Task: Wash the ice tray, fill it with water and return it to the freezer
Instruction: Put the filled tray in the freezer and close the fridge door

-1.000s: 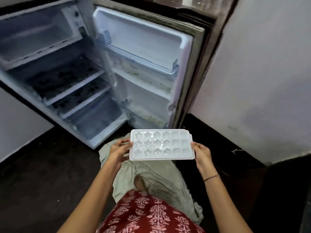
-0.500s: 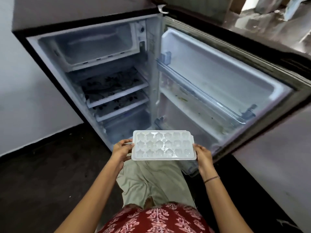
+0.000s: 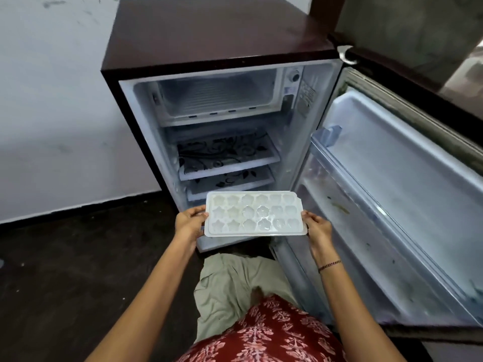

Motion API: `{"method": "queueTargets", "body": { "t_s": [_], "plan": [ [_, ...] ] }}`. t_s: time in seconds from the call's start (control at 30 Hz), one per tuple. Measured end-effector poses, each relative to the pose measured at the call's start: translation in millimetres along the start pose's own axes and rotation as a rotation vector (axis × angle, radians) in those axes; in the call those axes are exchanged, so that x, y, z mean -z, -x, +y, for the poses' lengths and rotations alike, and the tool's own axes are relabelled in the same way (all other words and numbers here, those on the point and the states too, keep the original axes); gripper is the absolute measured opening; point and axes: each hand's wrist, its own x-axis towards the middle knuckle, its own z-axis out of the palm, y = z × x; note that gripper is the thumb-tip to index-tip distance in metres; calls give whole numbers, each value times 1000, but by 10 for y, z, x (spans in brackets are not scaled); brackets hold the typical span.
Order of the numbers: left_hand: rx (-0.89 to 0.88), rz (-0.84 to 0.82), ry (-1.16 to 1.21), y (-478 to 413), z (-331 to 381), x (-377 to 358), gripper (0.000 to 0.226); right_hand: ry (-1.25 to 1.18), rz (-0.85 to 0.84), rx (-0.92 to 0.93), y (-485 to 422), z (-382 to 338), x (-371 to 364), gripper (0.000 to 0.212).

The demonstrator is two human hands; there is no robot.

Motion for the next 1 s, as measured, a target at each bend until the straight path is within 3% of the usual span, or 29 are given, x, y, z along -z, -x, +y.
{"method": "queueTargets", "body": {
  "t_s": [0.17, 0.33, 0.47, 0.7, 0.93, 1.0],
  "plan": [
    [-71, 131, -2, -364, 268, -148, 28, 27, -31, 68, -415, -371, -419, 14],
    [-122, 203, 45, -729, 609, -232, 27, 44, -22, 101, -824, -670, -863, 7],
    [-190, 234, 47, -1065, 931, -243, 28, -34, -64, 152, -1058, -984, -1264, 22],
    [-361, 314, 72, -1646, 1600, -289, 29, -92, -135, 276, -1471, -1465, -1929, 12],
    [-445, 334, 151, -2254, 1972, -250, 31, 122, -195, 476, -1893, -1755, -2350, 22],
    [-456, 320, 142, -2376, 2005, -270, 21, 146, -192, 504, -2026, -1788, -2465, 22]
  ]
}}
